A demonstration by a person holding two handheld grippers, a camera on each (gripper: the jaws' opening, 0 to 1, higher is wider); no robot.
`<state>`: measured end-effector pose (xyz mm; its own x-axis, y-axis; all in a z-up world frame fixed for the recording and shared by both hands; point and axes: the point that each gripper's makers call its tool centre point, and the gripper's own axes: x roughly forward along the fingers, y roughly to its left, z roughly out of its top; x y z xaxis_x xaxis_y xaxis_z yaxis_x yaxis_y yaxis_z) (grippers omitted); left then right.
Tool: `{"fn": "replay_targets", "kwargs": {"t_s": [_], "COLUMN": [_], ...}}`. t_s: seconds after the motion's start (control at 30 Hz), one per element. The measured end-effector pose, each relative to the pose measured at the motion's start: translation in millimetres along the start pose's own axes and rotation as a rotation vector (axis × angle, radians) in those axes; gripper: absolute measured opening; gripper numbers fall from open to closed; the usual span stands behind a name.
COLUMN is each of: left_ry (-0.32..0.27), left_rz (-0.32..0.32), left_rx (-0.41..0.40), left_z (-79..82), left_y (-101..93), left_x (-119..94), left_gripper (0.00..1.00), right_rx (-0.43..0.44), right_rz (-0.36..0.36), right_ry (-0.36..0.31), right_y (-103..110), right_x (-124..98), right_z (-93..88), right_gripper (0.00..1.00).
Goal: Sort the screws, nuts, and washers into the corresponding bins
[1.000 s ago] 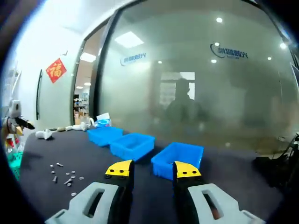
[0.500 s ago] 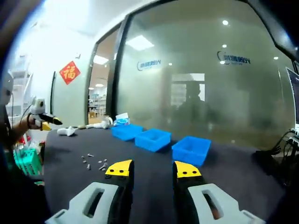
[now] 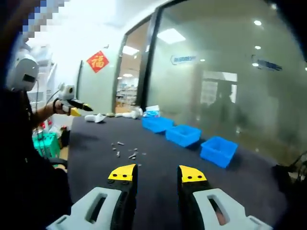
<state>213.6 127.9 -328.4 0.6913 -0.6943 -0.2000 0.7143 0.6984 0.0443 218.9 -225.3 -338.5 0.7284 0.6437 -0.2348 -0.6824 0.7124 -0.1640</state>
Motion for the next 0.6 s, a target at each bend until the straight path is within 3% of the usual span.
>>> {"fn": "replay_targets", "kwargs": {"t_s": [0.37,0.6], "left_ry": [0.009,0.016], "left_rz": [-0.008,-0.011], "left_rx": [0.002,-0.004], "left_z": [-3.8,-8.7], "left_y": [-3.4,-3.1], "left_x": [-2,-2], "left_gripper": [0.49,0.49], "right_rx": [-0.102,-0.101], "right_rz": [0.09,0.129], "right_ry": [0.085,0.091], "right_y": [10,11], "right_x": [15,25], "right_z": [-4.4,2.4], "right_gripper": [0.29,0.29]}}
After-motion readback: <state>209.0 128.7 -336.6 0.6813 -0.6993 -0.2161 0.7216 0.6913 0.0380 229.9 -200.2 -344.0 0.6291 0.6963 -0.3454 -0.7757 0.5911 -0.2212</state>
